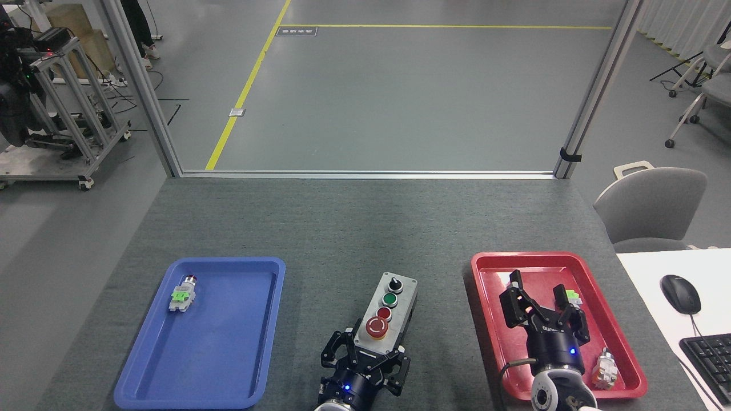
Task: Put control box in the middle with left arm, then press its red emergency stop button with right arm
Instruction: 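Lift the control box with the left gripper and carry it to table center, then set the box down, release it, and move the right gripper toward it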
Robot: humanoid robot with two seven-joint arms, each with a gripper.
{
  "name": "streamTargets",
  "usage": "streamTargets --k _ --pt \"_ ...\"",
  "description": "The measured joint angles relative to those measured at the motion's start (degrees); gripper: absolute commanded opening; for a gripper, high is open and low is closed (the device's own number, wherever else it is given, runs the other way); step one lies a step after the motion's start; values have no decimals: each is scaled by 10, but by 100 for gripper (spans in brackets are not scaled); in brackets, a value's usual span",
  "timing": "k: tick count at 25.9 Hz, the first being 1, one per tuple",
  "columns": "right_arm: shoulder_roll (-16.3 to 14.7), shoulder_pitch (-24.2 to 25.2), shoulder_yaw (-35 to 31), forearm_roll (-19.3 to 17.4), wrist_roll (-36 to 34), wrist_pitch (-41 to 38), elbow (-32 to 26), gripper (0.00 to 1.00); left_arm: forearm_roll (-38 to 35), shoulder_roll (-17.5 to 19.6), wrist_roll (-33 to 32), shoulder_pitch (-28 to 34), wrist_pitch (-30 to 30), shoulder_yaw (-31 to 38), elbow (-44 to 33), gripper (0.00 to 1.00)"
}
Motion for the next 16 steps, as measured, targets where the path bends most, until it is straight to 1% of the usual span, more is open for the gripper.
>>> streamTargets --k 2,3,5,6,7,9,10,16 --pt "0 -1 0 0 0 0 0 100 1 0 0 0 1 -8 6 0" --pt "-1 -1 -1 1 0 0 0 100 2 0 0 0 2 -11 8 3" --pt "-1 -1 -1 1 0 0 0 100 4 0 0 0 5 -13 9 26" --pt "-1 -1 -1 1 0 -1 0 100 4 0 0 0 5 -14 10 36" --pt "-1 -1 -1 1 0 -1 0 100 5 0 0 -1 5 -15 10 50" --pt "-1 -2 -1 1 -2 -1 0 100 5 0 0 -2 5 -15 11 91" --pt "-1 -2 -1 1 -2 -1 0 100 5 0 0 -2 5 -16 11 97" --pt "-3 -4 -2 0 0 -1 0 100 7 0 3 -3 6 -18 10 98"
